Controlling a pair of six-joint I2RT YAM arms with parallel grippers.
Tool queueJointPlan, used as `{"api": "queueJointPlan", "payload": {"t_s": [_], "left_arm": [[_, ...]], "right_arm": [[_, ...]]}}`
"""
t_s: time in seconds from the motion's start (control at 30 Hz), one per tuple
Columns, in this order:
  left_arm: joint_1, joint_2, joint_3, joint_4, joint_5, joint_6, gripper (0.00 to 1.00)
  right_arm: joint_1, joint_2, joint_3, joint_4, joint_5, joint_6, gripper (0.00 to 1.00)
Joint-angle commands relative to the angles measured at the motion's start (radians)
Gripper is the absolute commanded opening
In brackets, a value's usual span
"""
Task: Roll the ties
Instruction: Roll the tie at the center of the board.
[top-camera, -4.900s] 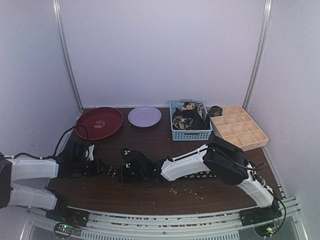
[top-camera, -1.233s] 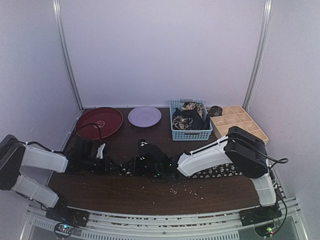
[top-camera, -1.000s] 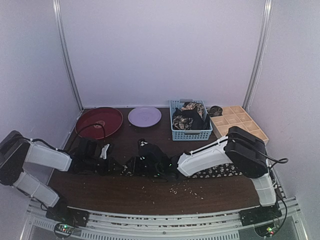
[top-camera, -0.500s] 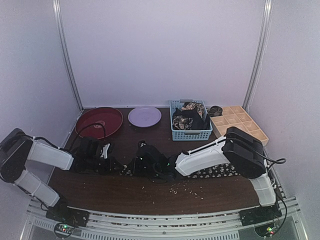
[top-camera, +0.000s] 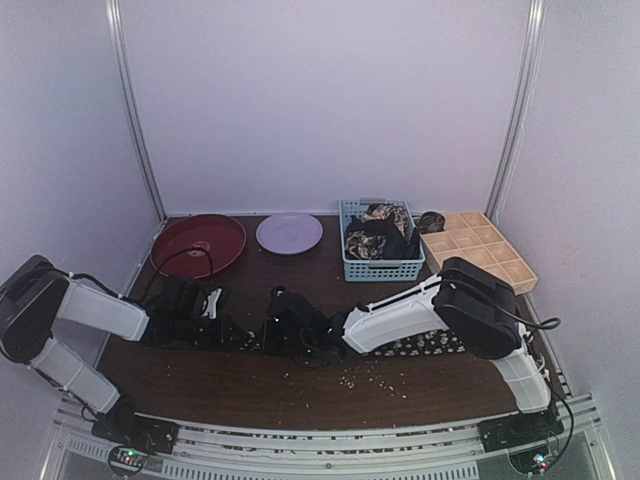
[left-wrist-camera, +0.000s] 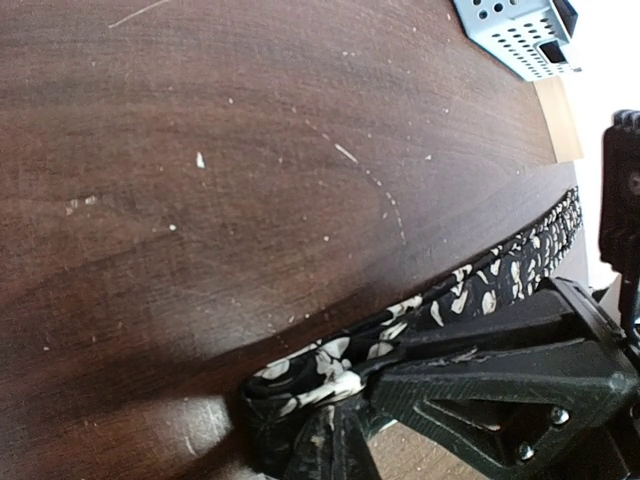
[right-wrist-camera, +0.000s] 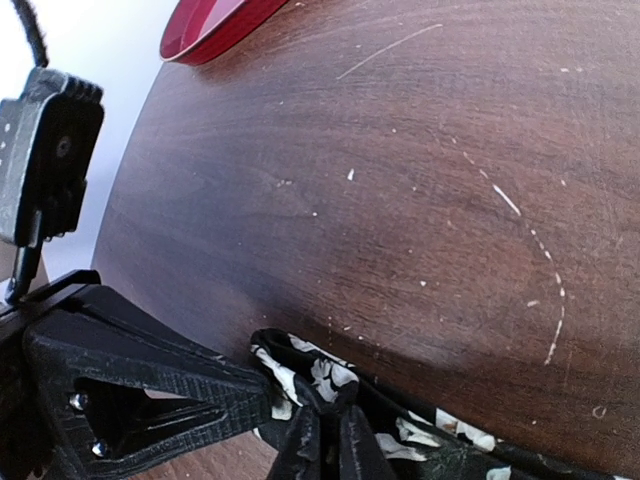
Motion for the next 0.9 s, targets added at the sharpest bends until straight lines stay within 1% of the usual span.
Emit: {"api": "queueJointPlan", "payload": {"t_s": [0.0,0.1,0.2,0.37,0.5,0.63,0.77,0.87], "left_arm": [[-0.005,-0.042,-0.001,-0.011,-0.035,0.006,0.04],[-0.005,-0.067,0.006,-0.042,-0.065,0.02,0.05],[-0.004,-0.056,0.016,-0.048,-0.055,0.039,0.05],[-0.004,-0.009,0.01,0.002,-0.023,0.034,0.05],[-0.004,0.026,-0.01,0.033,-0.023,0.027,0.03],[-0.005,0.005,0.007,-0.051,-0.075,0.023,0.03],[0.002,-0.081,0.04,-0.19,-0.216,0.027,0.04],[0.007,-0.104,0.046,-0.236,-0.259,0.044,0.04]], "right_arm": [[-0.001,-0.015,0.008,-0.017,-0.007,0.006,0.06],[0.0,-0.031,-0.005,-0.041,0.011,0.011,0.05],[0.0,-0.03,-0.015,-0.057,0.026,0.014,0.04],[-0.001,-0.005,-0.003,-0.077,0.03,0.014,0.06],[-0.002,0.003,-0.001,-0.106,0.047,0.014,0.06],[-0.001,-0.003,-0.009,-0.122,0.06,0.016,0.07],[-0.001,-0.009,-0.029,-0.118,0.065,0.021,0.1],[-0.001,-0.014,-0.032,-0.113,0.055,0.019,0.12]]}}
